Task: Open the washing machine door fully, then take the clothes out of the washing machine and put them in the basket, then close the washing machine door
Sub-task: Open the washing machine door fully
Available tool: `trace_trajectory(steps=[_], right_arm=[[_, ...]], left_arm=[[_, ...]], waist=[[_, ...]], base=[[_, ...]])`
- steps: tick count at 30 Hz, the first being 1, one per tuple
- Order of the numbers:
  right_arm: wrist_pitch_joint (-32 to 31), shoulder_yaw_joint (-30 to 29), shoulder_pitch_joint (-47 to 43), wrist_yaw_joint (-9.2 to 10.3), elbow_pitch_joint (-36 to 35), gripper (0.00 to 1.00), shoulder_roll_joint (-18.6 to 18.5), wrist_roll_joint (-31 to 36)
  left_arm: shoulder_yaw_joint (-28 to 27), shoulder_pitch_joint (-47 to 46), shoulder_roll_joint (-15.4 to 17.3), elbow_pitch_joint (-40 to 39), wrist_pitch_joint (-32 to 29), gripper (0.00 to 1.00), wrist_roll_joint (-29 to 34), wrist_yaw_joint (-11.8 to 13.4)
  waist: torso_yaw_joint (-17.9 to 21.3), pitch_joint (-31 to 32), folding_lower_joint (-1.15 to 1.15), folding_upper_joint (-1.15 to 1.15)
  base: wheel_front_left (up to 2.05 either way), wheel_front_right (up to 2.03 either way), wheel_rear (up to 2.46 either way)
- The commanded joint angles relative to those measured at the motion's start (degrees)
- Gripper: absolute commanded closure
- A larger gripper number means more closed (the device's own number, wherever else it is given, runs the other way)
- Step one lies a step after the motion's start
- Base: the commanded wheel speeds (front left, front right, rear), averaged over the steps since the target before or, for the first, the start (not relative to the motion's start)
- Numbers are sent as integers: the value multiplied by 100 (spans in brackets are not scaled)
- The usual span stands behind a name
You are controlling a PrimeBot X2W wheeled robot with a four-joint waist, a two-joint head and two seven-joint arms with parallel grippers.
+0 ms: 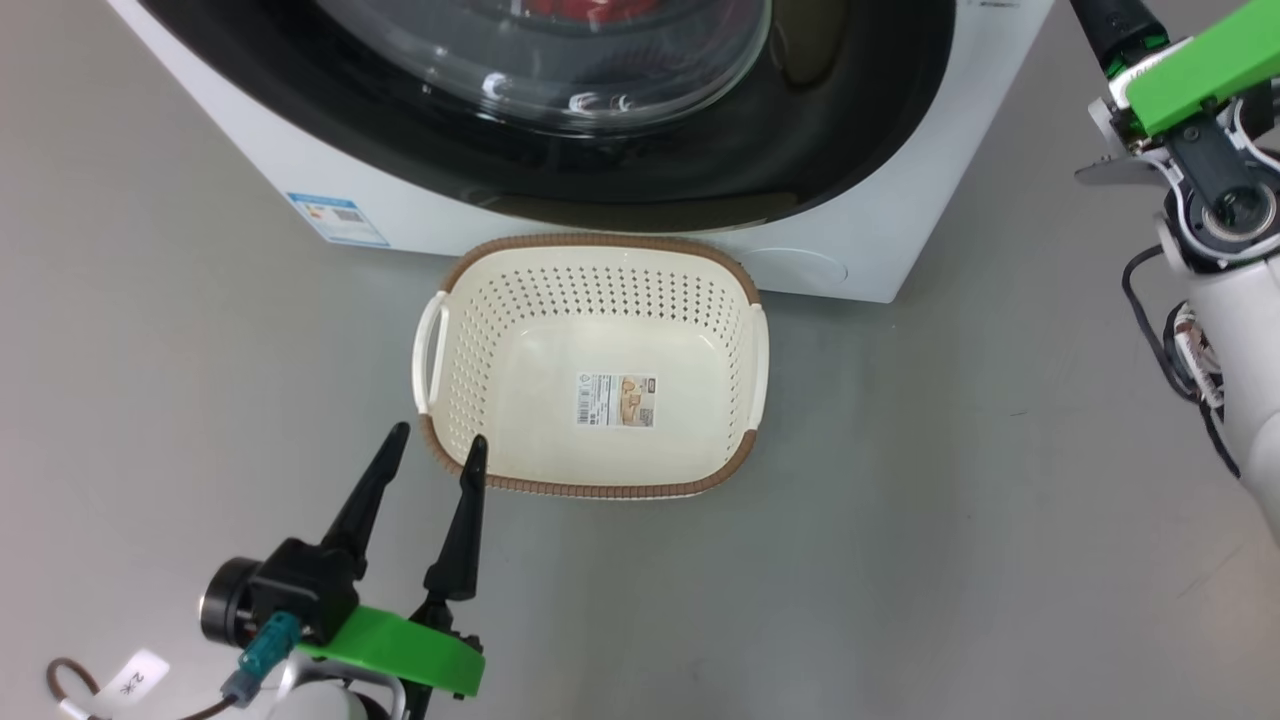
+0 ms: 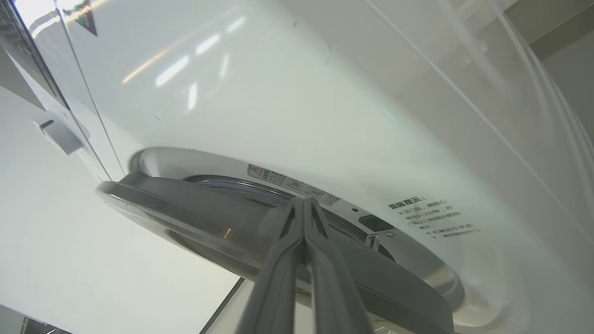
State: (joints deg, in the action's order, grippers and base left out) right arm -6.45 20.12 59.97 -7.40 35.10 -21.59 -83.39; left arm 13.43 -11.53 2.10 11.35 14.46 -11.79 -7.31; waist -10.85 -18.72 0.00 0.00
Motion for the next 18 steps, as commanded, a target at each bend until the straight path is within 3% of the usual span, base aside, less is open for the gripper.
trace_trajectory(steps=[1,18], right_arm=[[-80,91,110,-9,-62,100,21,-46],[-1993,150,1180,-9,1308,100,70,-936]], left_arm=[[-148,-159,78,-122,54,0,-37,-18],[89,-406,78,-81,54,0,-135,-18]], waist=[[-48,-48,0,0],[-309,-314,0,0]], base=[[0,0,0],[0,0,0]])
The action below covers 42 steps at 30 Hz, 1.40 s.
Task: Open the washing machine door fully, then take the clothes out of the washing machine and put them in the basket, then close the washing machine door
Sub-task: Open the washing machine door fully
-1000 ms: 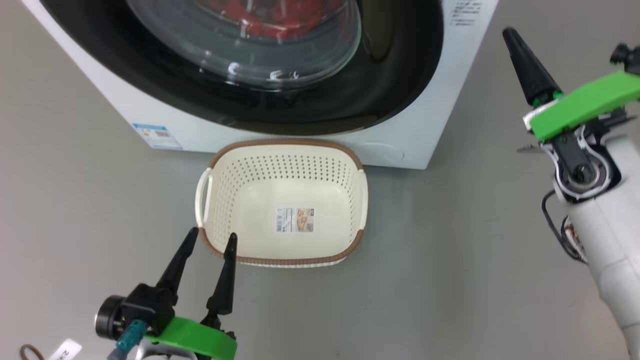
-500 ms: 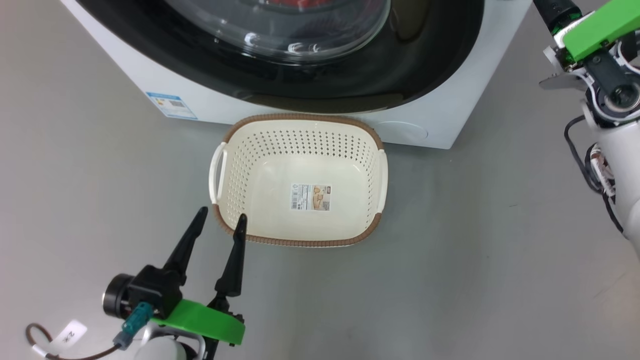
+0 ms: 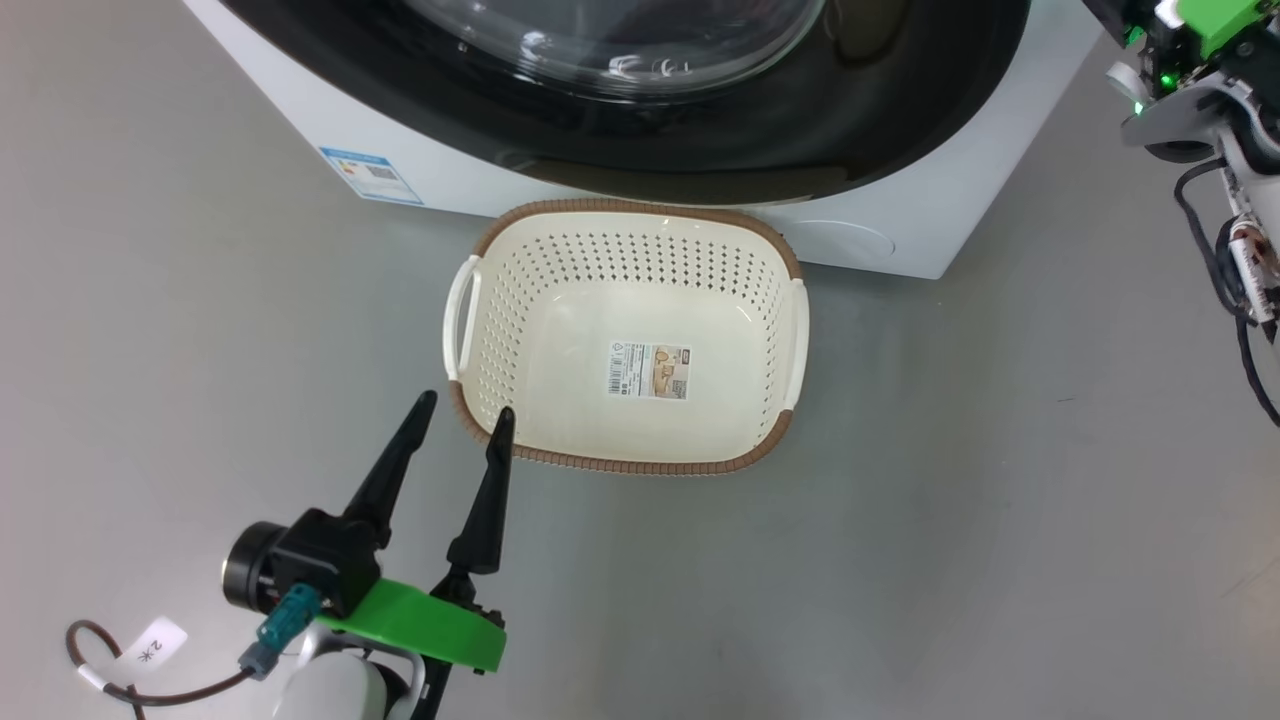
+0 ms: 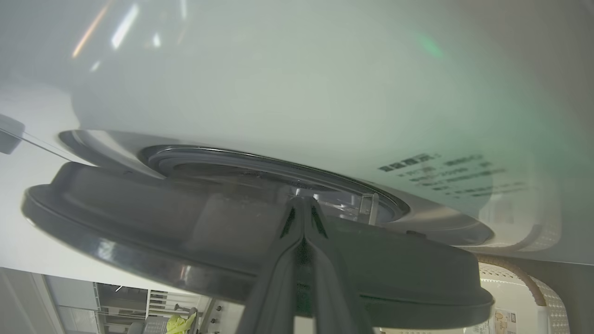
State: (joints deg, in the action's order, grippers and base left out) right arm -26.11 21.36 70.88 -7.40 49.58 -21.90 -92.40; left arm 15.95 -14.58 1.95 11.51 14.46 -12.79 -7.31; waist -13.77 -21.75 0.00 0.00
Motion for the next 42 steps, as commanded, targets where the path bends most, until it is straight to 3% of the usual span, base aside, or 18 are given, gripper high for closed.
trace_trajectory(steps=[1,9,19,42], right_arm=[[-119,-1,135,-9,-79,100,113,-91],[-791,-15,298,-9,74,100,200,-265],[-1165,94,-178,-9,-226,100,216,-212],[-1826,438,-1989,-9,-1864,100,459,-91]], left_arm=[[-148,-112,93,-95,54,0,-43,-18],[-99,-147,93,-100,54,0,-96,-18],[-120,4,93,-66,54,0,-97,-18],[-280,632,93,-16,54,0,12,-18]], waist=[[-31,-18,0,0],[-73,-19,0,0],[-25,273,0,0],[-33,1151,0,0]], base=[[0,0,0],[0,0,0],[0,0,0],[0,0,0]])
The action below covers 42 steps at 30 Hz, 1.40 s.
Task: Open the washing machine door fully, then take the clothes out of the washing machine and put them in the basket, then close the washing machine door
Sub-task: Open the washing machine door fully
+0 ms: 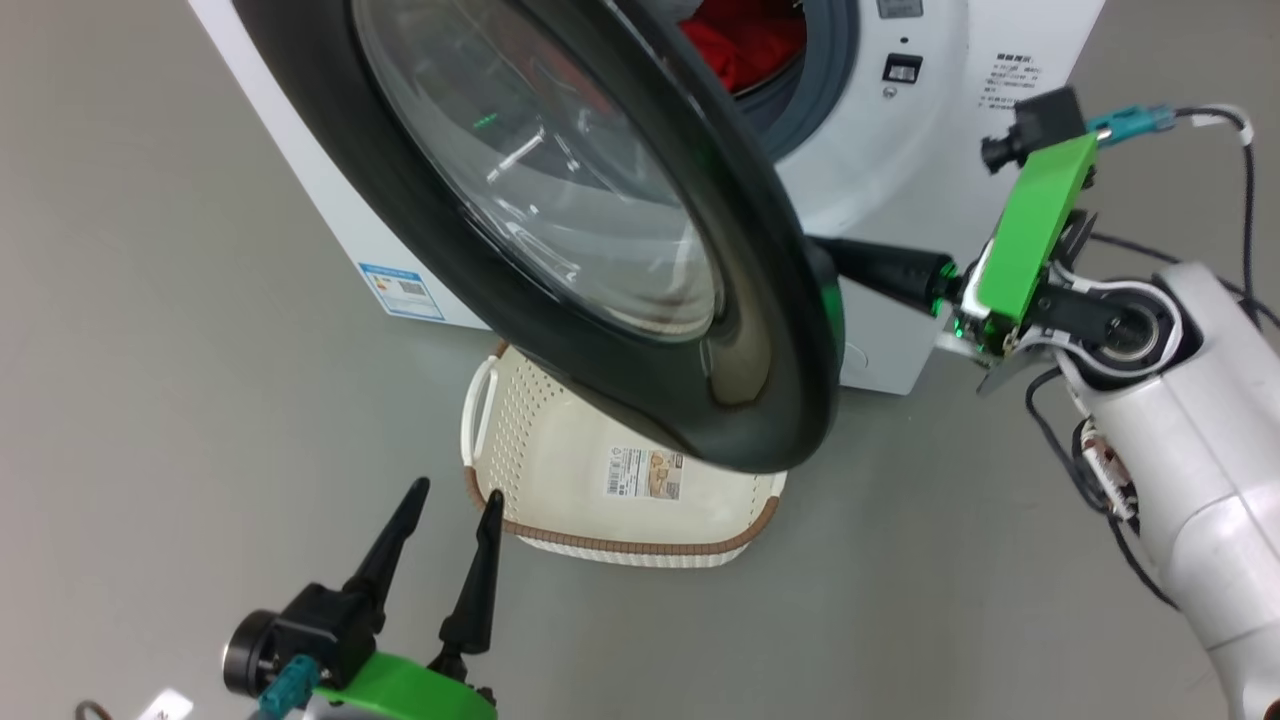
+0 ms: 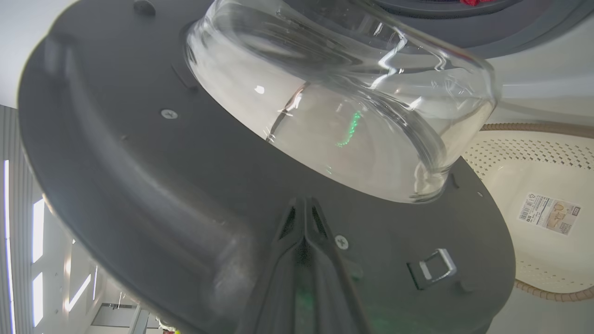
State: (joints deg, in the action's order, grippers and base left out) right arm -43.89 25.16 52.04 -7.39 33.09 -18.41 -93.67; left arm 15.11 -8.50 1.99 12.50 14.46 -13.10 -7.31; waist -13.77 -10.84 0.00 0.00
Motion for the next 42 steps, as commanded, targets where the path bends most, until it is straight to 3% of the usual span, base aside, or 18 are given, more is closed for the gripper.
trace_trajectory(steps=[1,20,42], right_arm=[[-60,72,-180,-10,-288,100,126,38],[-130,385,-1239,-10,-1412,100,573,196],[-210,558,-1549,-10,-1605,100,894,280]], left_arm=[[-205,48,88,-111,54,0,49,-18],[-429,329,88,-74,54,0,172,-18],[-852,409,88,-7,54,0,291,26]], waist=[[-46,100,0,0],[-347,468,0,0],[-1137,608,0,0]], base=[[0,0,0],[0,0,0],[0,0,0]])
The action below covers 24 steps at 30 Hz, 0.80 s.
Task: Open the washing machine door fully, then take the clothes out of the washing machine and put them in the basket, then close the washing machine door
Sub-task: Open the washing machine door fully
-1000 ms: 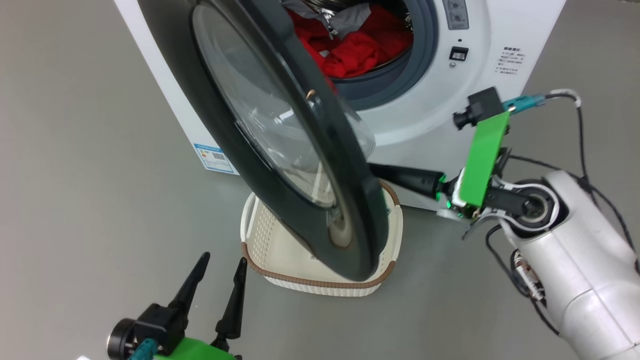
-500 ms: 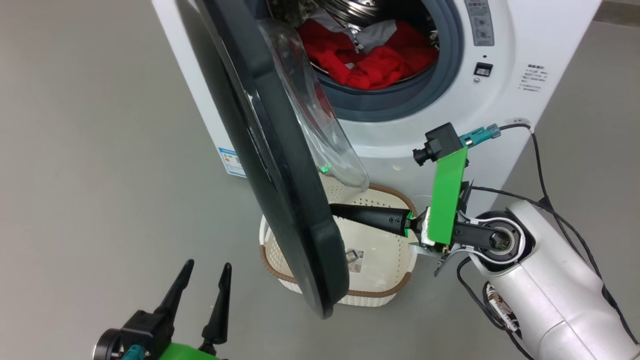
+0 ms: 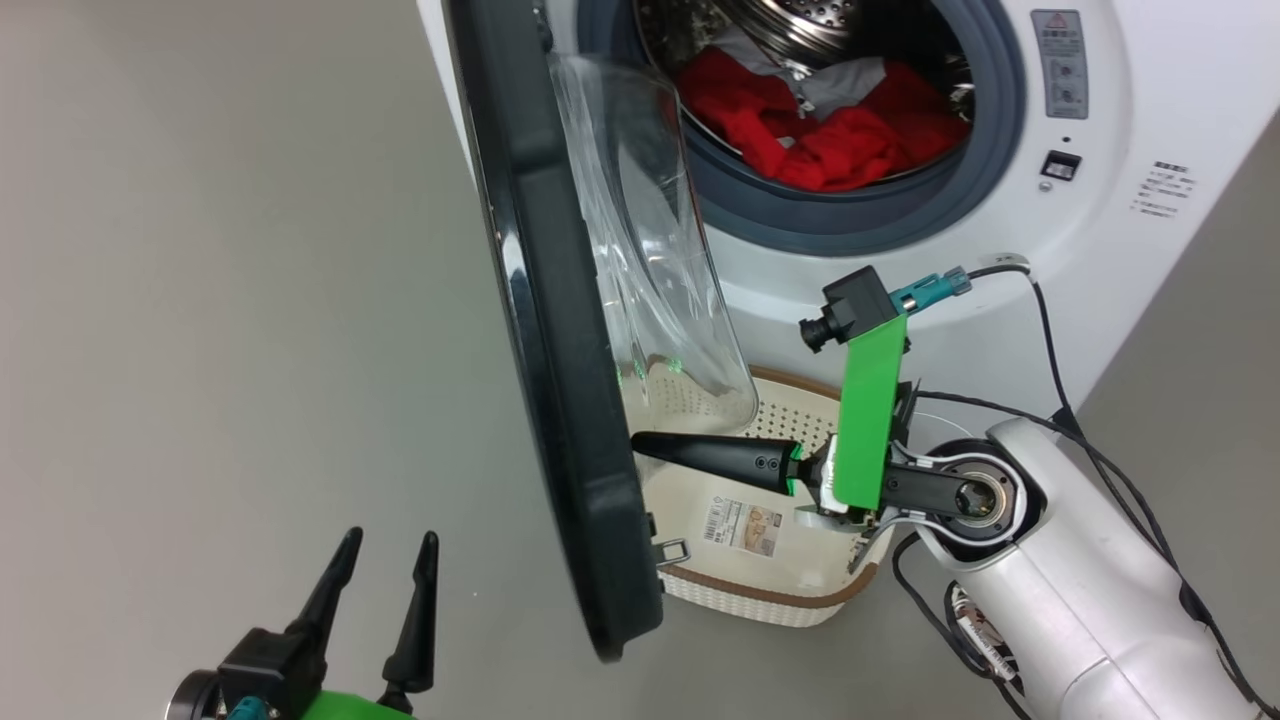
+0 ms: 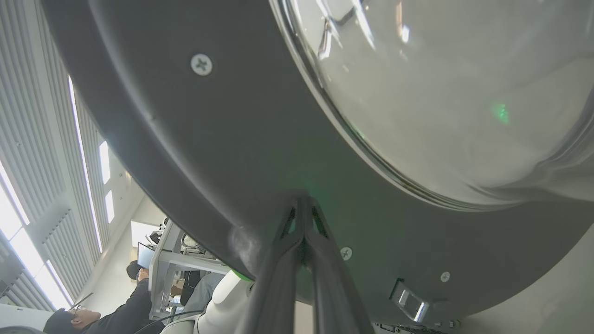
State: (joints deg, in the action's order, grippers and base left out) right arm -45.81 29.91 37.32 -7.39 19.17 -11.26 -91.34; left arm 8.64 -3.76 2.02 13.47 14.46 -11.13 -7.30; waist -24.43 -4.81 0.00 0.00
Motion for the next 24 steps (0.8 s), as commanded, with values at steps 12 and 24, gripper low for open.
trace_trajectory(steps=[12,24], right_arm=[[-47,186,-103,-10,-206,100,387,111],[-45,259,-44,-10,-167,100,505,137]], left_arm=[[-282,-100,86,-98,54,0,120,47],[-317,-118,86,-69,54,0,120,84]], waist=[[-412,-13,0,0],[-505,-14,0,0]], base=[[0,0,0],[0,0,0]])
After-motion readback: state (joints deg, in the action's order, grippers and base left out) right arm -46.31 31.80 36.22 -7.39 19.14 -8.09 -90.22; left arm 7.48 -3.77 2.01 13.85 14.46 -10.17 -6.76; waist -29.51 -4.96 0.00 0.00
